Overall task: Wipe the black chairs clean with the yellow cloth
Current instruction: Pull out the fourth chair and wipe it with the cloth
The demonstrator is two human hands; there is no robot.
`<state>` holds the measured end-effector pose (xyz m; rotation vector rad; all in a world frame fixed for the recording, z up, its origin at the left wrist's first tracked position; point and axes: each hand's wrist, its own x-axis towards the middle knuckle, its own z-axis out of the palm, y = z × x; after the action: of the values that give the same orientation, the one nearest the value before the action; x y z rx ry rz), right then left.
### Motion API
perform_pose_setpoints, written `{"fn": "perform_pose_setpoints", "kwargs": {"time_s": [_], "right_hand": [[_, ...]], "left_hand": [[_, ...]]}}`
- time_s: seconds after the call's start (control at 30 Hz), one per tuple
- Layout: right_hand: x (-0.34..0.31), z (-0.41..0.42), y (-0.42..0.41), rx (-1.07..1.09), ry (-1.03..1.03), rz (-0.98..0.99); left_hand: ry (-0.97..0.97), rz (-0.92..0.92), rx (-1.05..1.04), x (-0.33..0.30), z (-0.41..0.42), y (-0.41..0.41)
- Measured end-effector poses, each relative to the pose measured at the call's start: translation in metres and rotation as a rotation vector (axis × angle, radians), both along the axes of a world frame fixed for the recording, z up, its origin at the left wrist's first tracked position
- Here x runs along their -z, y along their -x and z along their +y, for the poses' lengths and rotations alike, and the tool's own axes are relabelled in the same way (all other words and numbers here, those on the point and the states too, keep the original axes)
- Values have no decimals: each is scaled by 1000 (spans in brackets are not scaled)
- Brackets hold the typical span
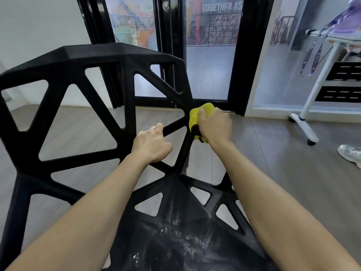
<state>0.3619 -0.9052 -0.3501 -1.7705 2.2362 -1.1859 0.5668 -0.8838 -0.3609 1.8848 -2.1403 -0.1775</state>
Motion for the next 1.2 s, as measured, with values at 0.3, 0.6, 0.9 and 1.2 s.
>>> {"fn": "perform_pose_setpoints", "kwargs": {"time_s": [0.3, 0.6, 0.9, 1.2], "right_hand": [[-5, 1, 20, -313, -80, 122], [27, 121, 97, -169, -237, 246], [20, 67, 52, -206, -118, 133], [25, 92, 96, -264, -256, 287]], "left_hand": [[47, -55, -10, 2, 2, 2], [156, -176, -52, 13, -5, 11], [289, -234, -139, 21, -2, 14], [384, -183, -279, 45, 4, 46]]}}
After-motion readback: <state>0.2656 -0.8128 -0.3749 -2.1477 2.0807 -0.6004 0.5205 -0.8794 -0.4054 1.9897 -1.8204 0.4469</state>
